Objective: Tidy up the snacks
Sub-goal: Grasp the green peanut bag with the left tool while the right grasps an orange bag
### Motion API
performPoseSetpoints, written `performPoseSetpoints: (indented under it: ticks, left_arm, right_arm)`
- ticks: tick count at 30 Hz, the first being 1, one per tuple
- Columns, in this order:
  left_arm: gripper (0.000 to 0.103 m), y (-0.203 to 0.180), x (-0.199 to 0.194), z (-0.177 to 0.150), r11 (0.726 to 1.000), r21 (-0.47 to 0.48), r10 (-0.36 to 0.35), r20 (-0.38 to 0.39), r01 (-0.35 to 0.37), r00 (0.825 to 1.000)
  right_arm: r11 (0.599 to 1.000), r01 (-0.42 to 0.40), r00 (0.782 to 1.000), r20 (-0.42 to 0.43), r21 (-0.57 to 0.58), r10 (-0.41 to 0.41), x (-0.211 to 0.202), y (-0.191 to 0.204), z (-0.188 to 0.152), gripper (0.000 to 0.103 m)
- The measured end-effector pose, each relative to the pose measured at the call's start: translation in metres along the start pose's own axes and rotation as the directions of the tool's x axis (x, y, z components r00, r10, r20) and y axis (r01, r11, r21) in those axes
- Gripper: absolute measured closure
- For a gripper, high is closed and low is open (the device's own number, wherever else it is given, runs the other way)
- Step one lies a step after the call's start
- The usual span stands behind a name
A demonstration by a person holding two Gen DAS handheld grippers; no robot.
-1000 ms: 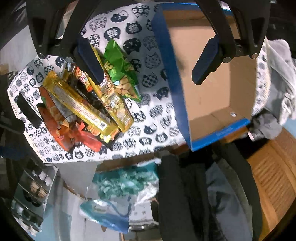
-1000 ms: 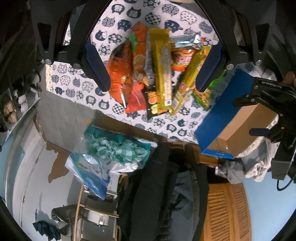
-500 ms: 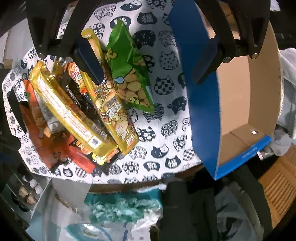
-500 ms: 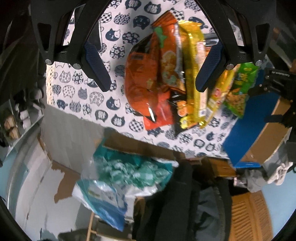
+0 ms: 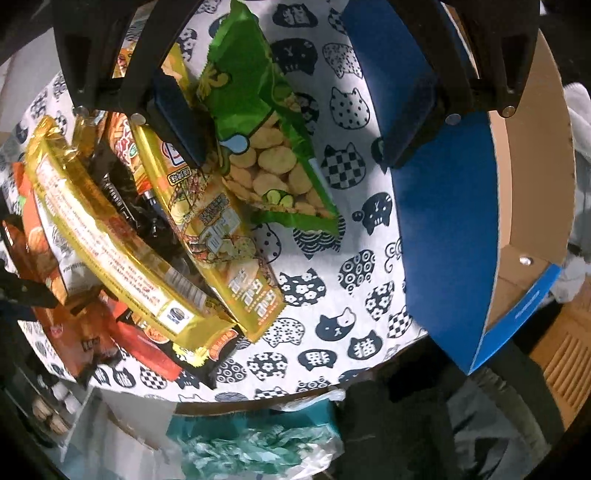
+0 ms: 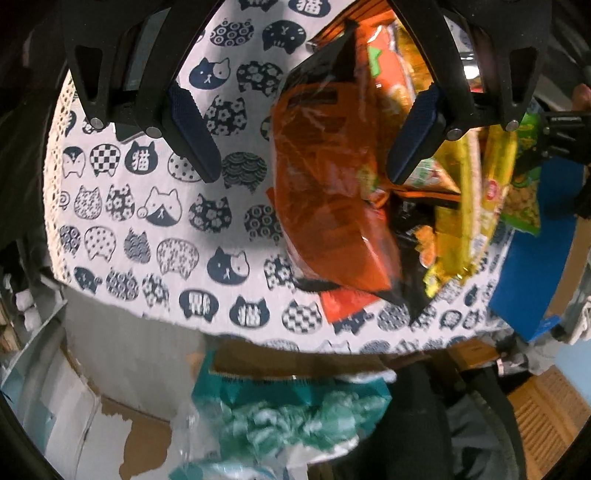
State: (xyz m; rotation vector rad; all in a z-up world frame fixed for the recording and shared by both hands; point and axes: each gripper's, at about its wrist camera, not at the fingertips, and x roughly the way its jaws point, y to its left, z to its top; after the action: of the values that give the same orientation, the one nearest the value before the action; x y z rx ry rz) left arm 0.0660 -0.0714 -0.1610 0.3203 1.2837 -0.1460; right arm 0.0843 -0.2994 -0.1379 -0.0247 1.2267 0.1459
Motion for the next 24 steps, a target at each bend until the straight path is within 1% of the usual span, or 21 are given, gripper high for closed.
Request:
performPoseSetpoints:
  ticks: [4, 5, 6, 7, 8, 9, 10, 12, 14, 16, 18, 19, 20, 21, 22, 24]
  left_arm:
    - [0.007, -0.002, 0.002, 0.001, 0.999, 0.02, 0.03, 0.018, -0.031, 0.999]
    - [0.008, -0.002, 0.002, 0.001, 0.999, 0.022, 0.037, 0.019, -0.037, 0.999]
    - [0.011, -0.002, 0.002, 0.001, 0.999, 0.023, 0.047, 0.018, -0.048, 0.999]
    - [0.013, -0.003, 0.001, 0.001, 0.998, 0.022, 0.051, 0.018, -0.051, 0.999]
    - [0.013, -0.002, 0.0, 0.001, 0.999, 0.021, 0.046, 0.018, -0.047, 0.999]
    - [0.013, -0.002, -0.002, 0.0, 0.999, 0.021, 0.038, 0.018, -0.038, 0.999]
    - [0.013, -0.003, -0.003, 0.0, 0.999, 0.021, 0.027, 0.014, -0.027, 1.0]
    - [0.013, -0.003, -0.004, 0.0, 1.0, 0.015, 0.008, 0.002, -0.008, 1.0]
    - [0.013, -0.006, -0.005, -0.001, 1.0, 0.018, 0.019, 0.003, -0.019, 1.0]
    - [0.013, -0.009, -0.005, -0.001, 0.999, 0.03, 0.028, 0.013, -0.028, 1.0]
    - [0.014, -0.011, -0.002, -0.002, 0.999, 0.035, 0.035, 0.006, -0.036, 0.999]
    - [0.021, -0.01, -0.001, -0.002, 0.999, 0.026, 0.029, -0.003, -0.029, 1.0]
    - [0.024, -0.009, 0.0, -0.002, 1.0, 0.014, 0.013, -0.011, -0.012, 1.0]
    - [0.032, -0.009, 0.0, -0.003, 1.0, 0.004, -0.007, -0.019, 0.007, 1.0]
    - [0.035, -0.009, 0.001, -0.003, 1.0, 0.001, -0.023, -0.023, 0.023, 0.999]
    - [0.035, -0.011, 0.004, -0.003, 1.0, 0.007, -0.023, -0.029, 0.023, 0.999]
  right_arm:
    - [1.0, -0.002, 1.0, -0.03, 0.002, 0.002, 0.012, -0.004, -0.002, 0.012]
    - [1.0, -0.004, 0.999, -0.038, 0.004, 0.005, 0.015, -0.004, -0.002, 0.016]
    - [1.0, -0.009, 0.999, -0.043, 0.005, 0.01, 0.019, -0.005, -0.001, 0.017]
    - [1.0, -0.018, 0.998, -0.052, 0.008, 0.018, 0.022, -0.005, -0.002, 0.021]
    - [1.0, -0.029, 0.998, -0.064, 0.012, 0.029, 0.025, -0.005, -0.002, 0.026]
    - [0.999, -0.039, 0.997, -0.072, 0.015, 0.04, 0.027, -0.004, -0.004, 0.029]
    - [0.999, -0.047, 0.996, -0.078, 0.016, 0.048, 0.03, -0.003, -0.004, 0.036]
    - [0.998, -0.055, 0.994, -0.091, 0.021, 0.057, 0.033, -0.001, -0.006, 0.044]
    - [0.999, -0.045, 0.995, -0.088, 0.018, 0.047, 0.031, -0.001, -0.007, 0.049]
    - [0.999, -0.041, 0.996, -0.078, 0.009, 0.042, 0.028, 0.0, -0.007, 0.051]
    - [0.999, -0.042, 0.997, -0.07, 0.009, 0.043, 0.025, 0.0, -0.009, 0.055]
    - [0.999, -0.04, 0.997, -0.067, 0.008, 0.04, 0.024, 0.0, -0.009, 0.056]
    - [0.999, -0.035, 0.997, -0.062, 0.008, 0.035, 0.022, -0.001, -0.009, 0.056]
    - [1.0, -0.028, 0.998, -0.057, 0.009, 0.028, 0.02, -0.002, -0.009, 0.057]
    - [1.0, -0.027, 0.998, -0.053, 0.011, 0.027, 0.018, -0.003, -0.009, 0.058]
    - [1.0, -0.022, 0.999, -0.04, 0.014, 0.023, 0.014, -0.004, -0.009, 0.058]
